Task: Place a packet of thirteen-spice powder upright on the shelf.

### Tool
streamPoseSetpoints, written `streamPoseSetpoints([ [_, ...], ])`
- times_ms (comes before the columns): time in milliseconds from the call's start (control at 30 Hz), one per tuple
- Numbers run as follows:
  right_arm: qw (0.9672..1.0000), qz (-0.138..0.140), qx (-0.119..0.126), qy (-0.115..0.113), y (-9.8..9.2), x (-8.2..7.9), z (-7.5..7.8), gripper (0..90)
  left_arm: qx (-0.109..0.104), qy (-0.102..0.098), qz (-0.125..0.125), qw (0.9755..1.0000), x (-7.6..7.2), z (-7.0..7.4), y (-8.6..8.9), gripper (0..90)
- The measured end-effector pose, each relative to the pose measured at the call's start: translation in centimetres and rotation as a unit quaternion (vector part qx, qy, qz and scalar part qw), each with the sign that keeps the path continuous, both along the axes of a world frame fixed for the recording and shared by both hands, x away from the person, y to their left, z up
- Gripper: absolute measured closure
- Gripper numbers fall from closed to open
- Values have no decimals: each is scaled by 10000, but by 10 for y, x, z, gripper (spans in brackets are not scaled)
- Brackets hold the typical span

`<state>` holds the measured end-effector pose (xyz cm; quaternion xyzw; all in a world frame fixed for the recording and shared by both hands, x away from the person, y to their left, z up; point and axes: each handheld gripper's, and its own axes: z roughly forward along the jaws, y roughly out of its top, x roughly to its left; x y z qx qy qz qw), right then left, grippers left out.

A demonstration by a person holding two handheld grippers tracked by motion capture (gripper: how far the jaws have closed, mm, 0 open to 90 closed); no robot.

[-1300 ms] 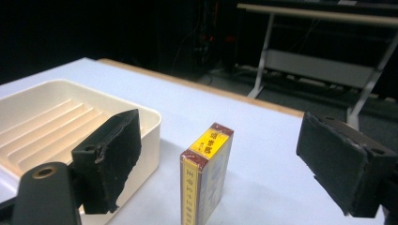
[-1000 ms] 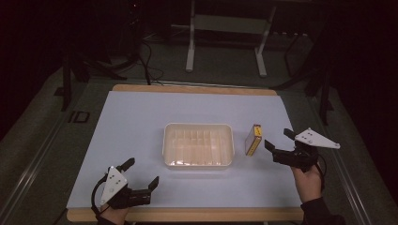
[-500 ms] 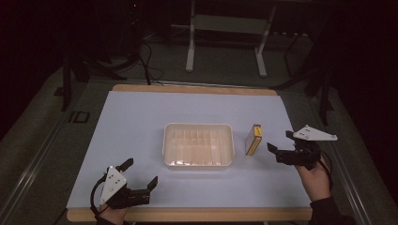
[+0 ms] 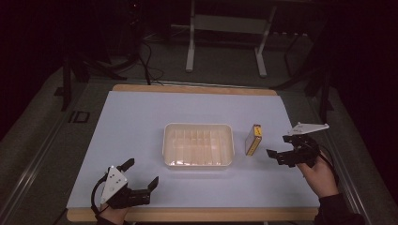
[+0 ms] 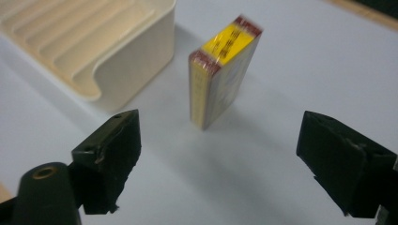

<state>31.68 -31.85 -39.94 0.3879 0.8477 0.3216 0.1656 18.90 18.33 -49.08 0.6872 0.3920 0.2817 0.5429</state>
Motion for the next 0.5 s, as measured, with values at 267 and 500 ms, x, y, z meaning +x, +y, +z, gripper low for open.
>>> streamPoseSetpoints([
  [267,9954,451,-575,617,5,5,-4,141,18,18,-18,10000,0,0,0,4],
  [500,9881,706,-886,1036,4,10,-6,142,19,28,-44,10000,1,-1,-1,4],
])
